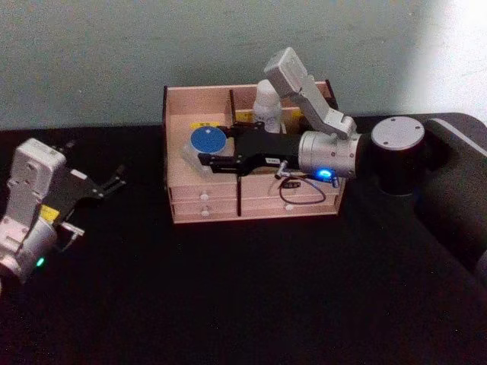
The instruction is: Pick up the facial cleanser and watermelon frost from the table and place them into the tiered storage box.
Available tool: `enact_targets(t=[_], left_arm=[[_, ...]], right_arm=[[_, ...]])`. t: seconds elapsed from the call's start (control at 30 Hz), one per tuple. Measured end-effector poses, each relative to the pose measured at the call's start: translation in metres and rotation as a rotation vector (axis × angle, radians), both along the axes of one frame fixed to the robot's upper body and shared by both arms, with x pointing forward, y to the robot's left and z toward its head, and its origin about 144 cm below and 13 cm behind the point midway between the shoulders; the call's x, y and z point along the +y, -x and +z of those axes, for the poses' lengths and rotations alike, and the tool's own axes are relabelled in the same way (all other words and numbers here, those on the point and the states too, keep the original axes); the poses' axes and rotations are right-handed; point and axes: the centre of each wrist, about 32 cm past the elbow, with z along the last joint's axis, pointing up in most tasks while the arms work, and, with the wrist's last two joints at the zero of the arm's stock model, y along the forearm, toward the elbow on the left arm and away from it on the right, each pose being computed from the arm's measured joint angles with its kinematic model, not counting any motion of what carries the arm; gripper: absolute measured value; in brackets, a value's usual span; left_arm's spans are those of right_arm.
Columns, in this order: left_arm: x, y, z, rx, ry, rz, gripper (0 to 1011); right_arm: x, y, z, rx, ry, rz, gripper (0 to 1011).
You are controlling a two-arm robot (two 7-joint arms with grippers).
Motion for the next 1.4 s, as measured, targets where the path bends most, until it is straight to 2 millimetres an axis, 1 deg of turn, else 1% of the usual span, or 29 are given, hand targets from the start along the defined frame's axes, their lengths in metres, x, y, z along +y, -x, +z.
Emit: enact_targets(t=[0.53, 0.63, 0.67, 0.7, 0.77, 0.8, 0.93, 1.4], left_arm=[[0.0, 0.0, 0.0, 0.0, 0.0, 0.0, 1001], [0.0, 0.0, 0.0, 0.0, 0.0, 0.0, 1001], [0.0, 0.0, 0.0, 0.0, 0.0, 0.0, 1001], [0.0, 0.0, 0.0, 0.0, 0.0, 0.0, 1001], [0.0, 0.0, 0.0, 0.0, 0.0, 0.0, 1001], [0.0, 0.0, 0.0, 0.0, 0.0, 0.0, 1001], [0.0, 0.0, 0.0, 0.0, 0.0, 0.0, 1001], [0.0, 0.0, 0.0, 0.0, 0.0, 0.0, 1001]], right_arm=[[0.0, 0.0003, -0.0004, 0.001, 0.0, 0.0, 724], [-0.0001, 0.0004, -0.0004, 0.001, 0.0, 0.0, 798], [-0.0001, 0.0004, -0.0005, 0.001, 0.001, 0.0, 848], [-0.0001, 0.0004, -0.0005, 0.001, 0.001, 0.0, 848], [-0.0001, 0.0004, -0.0005, 0.001, 0.001, 0.0, 898], [-0.0001, 0.0004, -0.0006, 0.001, 0.001, 0.0, 944], [-0.0002, 0.0004, -0.0006, 0.001, 0.001, 0.0, 1000], [-0.0002, 0.0004, -0.0006, 0.001, 0.002, 0.0, 1000]])
